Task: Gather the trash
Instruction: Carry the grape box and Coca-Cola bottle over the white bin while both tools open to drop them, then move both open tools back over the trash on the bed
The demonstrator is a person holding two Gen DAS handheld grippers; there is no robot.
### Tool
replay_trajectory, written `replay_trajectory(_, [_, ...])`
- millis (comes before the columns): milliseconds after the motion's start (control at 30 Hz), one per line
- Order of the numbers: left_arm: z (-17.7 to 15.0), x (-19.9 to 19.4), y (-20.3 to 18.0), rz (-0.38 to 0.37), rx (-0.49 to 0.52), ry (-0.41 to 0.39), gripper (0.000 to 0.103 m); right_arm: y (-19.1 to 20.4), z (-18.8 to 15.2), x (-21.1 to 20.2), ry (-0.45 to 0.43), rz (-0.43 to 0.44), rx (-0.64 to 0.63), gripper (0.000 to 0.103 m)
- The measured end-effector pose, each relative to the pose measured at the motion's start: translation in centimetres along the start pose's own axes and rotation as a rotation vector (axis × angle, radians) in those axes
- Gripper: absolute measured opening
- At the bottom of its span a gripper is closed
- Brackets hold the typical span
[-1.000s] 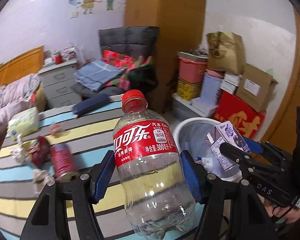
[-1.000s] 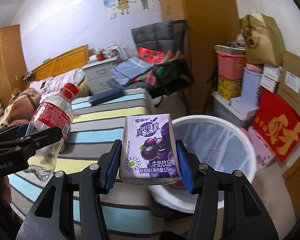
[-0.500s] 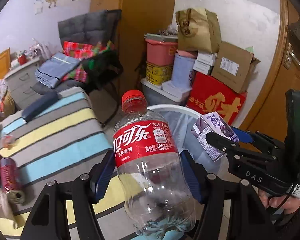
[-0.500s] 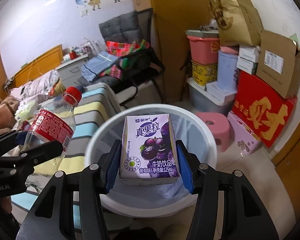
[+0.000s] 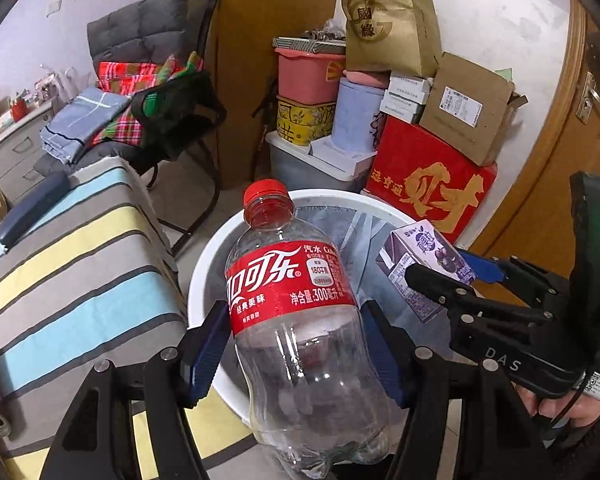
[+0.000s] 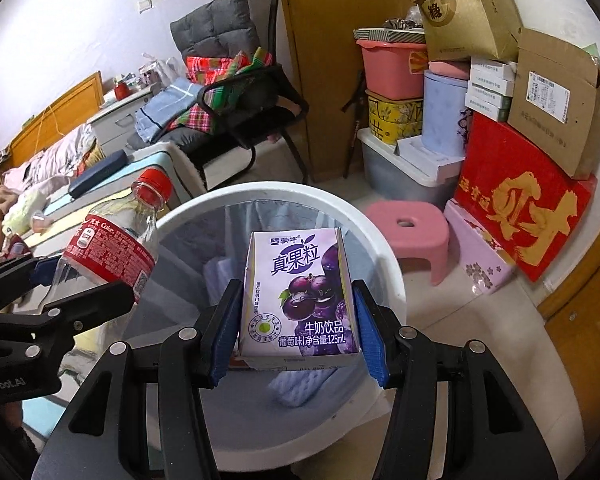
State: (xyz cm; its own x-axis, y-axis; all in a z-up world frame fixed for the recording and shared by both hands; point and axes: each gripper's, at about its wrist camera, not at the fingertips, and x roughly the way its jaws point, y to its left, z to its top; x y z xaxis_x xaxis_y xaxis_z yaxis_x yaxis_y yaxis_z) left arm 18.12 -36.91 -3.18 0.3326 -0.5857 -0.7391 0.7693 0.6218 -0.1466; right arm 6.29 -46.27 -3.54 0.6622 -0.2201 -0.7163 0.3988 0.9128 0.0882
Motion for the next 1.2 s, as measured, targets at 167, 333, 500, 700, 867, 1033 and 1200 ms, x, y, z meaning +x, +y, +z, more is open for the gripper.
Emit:
replay_trajectory(167, [-0.1, -0.1, -0.1, -0.007, 0.003, -0.018, 0.067, -0.5, -0.1, 0.4, 0.015, 0.018, 0.015, 0.056])
replay_trajectory(333, [-0.2, -1.1, 0.3, 0.008, -0.007, -0.030, 0.072, -0.4, -0.2, 0.0, 0.002, 0.008, 0.019, 0.063])
replay_trajectory(500, [-0.3, -2.6, 1.0, 0.016, -0.032, -0.057, 0.072, -0.1, 0.1, -0.6, -0.029, 0.008, 0.015, 0.063])
replay_trajectory(700, [-0.8, -4.8, 1.9, 0.047, -0.053, -0.091, 0.072, 0.6, 0.1, -1.5, -0.056, 0.008, 0.010, 0.063])
replay_trajectory(867, [-1.4, -6.7, 2.7, 0.054, -0.073, -0.112, 0.072, 1.4, 0.0, -2.2, -0.072, 0.018, 0.011, 0.063])
replay_trajectory(1033, [-2.3, -8.6, 3.8, 0.079, -0.089, -0.135, 0.072, 2.4, -0.1, -2.8, -0.088, 0.032, 0.001, 0.063])
replay_trajectory(1200, [-3.3, -10.7, 5.3, 0.102, -0.123, -0.156, 0.072, 3.7, -0.2, -3.5, -0.106, 0.049, -0.007, 0.063])
